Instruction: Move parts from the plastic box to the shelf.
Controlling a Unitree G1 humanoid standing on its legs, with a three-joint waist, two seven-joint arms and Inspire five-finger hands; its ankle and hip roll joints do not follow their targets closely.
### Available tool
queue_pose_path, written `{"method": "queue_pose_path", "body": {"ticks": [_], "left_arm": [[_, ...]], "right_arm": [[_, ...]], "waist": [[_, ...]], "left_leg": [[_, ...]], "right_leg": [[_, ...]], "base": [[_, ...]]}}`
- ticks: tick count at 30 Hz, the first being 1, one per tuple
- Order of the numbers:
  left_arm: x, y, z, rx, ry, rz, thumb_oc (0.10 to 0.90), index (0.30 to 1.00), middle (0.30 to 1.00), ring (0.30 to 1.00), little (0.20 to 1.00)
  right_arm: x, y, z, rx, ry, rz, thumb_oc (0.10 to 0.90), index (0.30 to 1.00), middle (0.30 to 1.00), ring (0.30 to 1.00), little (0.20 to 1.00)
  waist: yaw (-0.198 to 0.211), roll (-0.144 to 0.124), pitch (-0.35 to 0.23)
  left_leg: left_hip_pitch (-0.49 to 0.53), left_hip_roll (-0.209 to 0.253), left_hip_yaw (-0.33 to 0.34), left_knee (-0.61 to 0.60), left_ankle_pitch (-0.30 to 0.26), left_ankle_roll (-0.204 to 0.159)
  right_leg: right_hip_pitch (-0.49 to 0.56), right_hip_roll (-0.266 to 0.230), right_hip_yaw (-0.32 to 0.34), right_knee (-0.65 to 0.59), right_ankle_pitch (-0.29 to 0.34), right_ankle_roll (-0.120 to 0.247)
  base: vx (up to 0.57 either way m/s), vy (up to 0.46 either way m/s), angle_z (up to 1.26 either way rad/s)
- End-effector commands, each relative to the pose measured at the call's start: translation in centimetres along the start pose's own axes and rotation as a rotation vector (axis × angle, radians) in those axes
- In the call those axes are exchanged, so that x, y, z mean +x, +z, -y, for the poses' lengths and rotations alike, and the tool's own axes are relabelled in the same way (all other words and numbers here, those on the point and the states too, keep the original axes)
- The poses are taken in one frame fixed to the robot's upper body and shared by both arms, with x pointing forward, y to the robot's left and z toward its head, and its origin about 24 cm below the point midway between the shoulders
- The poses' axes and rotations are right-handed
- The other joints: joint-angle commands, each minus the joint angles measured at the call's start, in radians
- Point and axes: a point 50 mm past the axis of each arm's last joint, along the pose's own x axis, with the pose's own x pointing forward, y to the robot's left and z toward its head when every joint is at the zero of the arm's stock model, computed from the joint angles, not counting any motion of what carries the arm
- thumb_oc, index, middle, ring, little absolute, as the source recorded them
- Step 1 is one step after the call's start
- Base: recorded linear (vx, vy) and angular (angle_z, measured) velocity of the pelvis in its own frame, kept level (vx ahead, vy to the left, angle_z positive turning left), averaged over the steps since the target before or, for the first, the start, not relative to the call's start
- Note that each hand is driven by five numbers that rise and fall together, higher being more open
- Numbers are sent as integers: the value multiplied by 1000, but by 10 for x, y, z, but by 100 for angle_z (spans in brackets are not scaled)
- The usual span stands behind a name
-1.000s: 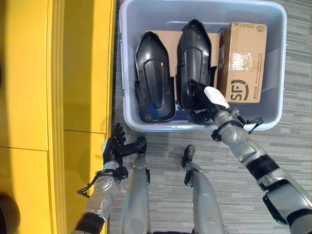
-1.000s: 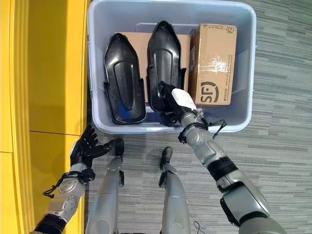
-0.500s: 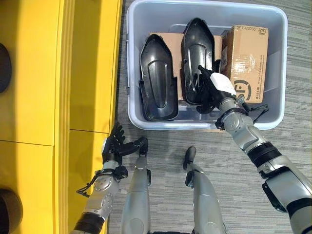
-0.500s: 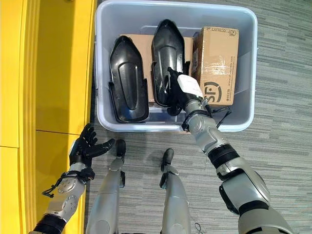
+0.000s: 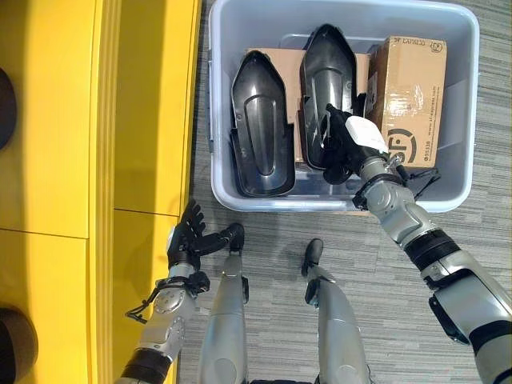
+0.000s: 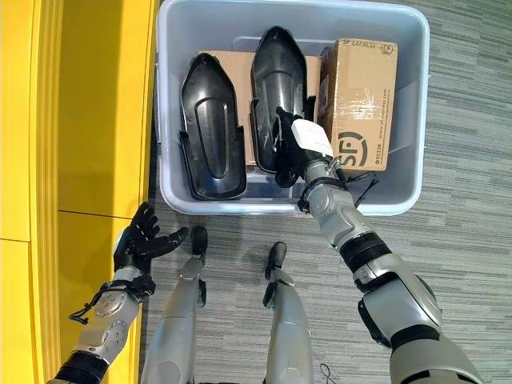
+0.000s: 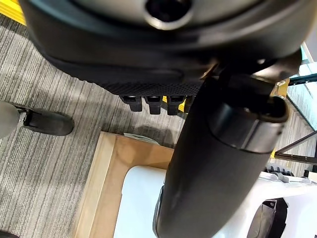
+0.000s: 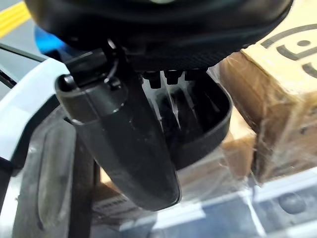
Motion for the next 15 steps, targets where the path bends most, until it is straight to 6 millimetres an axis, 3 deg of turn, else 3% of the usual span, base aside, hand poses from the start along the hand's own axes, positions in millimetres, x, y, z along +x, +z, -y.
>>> {"method": "queue_pose_path", "body": {"ticks": [1, 2, 3, 15], "left_arm": [[-3, 30, 9, -29, -42, 167, 900, 1000, 1000, 1000, 1000], [-3, 31, 8, -27, -40, 170, 900, 1000, 1000, 1000, 1000], [-3, 32, 9, -29, -41, 173, 900, 1000, 1000, 1000, 1000], [0, 29, 12, -17, -51, 161, 900, 1000, 1000, 1000, 1000]], "right_arm": [[14, 17, 49, -60, -170, 78, 900, 1000, 1000, 1000, 1000], [15, 17, 49, -63, -170, 78, 555, 517, 517, 517, 517], [15, 18, 48, -67, -167, 80, 400, 300, 300, 300, 300], [9, 21, 32, -32, -118, 109, 400, 300, 300, 300, 300]], "waist": [[5, 14, -13], [5, 15, -13], [4, 17, -13], [0, 7, -13]], "left_leg": [[24, 49, 4, 114, -131, -19], [19, 48, 4, 115, -130, -19], [15, 48, 4, 119, -130, -18], [49, 55, 0, 103, -123, -21]], "right_leg": [[104, -104, 49, -127, 132, 95], [100, -104, 48, -126, 132, 95], [95, -103, 49, -122, 130, 94], [120, -100, 44, -116, 127, 95]], "base": [[0, 0, 0], [0, 0, 0], [0, 0, 0], [0, 0, 0]]}}
